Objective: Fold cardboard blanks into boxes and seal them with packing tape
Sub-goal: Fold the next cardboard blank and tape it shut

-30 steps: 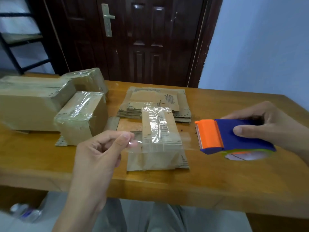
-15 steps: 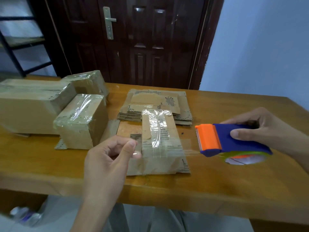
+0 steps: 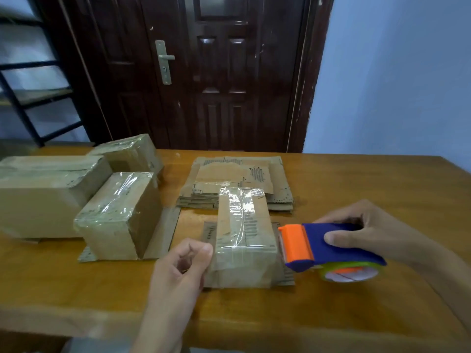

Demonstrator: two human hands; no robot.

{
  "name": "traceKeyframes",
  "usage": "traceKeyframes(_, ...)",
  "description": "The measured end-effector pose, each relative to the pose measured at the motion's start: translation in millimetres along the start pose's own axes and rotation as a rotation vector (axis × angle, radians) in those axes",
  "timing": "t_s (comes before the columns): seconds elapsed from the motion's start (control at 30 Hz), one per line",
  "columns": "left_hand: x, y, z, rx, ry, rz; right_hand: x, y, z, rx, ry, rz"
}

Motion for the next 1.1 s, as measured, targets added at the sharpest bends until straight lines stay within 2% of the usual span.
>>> traceKeyframes(0.23,13,-15,26,0.010,-0.104,-0.117,12,8,5,0.012,0.002,0.022)
traceKeyframes(0.33,24,-22,27,-0.028,-0.091,-0.204,13,11,4,0.025,0.016,0.042)
traceKeyframes(0.43,29,-23,30,0.109,-0.044,-0.230,13,11,3,0.029,0.022,0.046)
traceKeyframes(0.53,33,-9,28,0.402,0.029,-0.041,12,11,2,0.049,0.045,0.047)
traceKeyframes(0.63,27,6,11,0.719,0.219,0.166,11,10,2,0.042,0.050,0.052)
traceKeyframes(0.7,15,24,-5,0.668,0.365,0.316,11,9,3,0.029,0.047,0.057)
traceKeyframes(0.73,9,35,-9,0.598,0.388,0.430,11,9,3,0.024,0.052,0.054)
traceKeyframes(0.8,-6,65,6,0.568,0.258,0.730,9,8,1,0.014,0.073,0.052)
traceKeyframes(0.87,-12,82,40,0.678,-0.044,0.911,8,9,1,-0.005,0.078,0.056)
traceKeyframes(0.93,-3,76,66,0.816,-0.297,0.924,6,8,-1,-0.015,0.079,0.059)
traceKeyframes(0.97,4,70,70,0.833,-0.362,0.903,5,8,-2,-0.018,0.081,0.060)
traceKeyframes(1.1,19,58,68,0.752,-0.390,0.899,-9,9,-13,-0.038,0.121,0.083)
Point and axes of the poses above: each hand's wrist, its own x-axis towards the middle knuckle, its own z-axis out of the palm, y = z × x, the point moved 9 cm from there along x, towards the middle knuckle, and after that the axes turned 3 degrees about x, right-handed, at the moved point
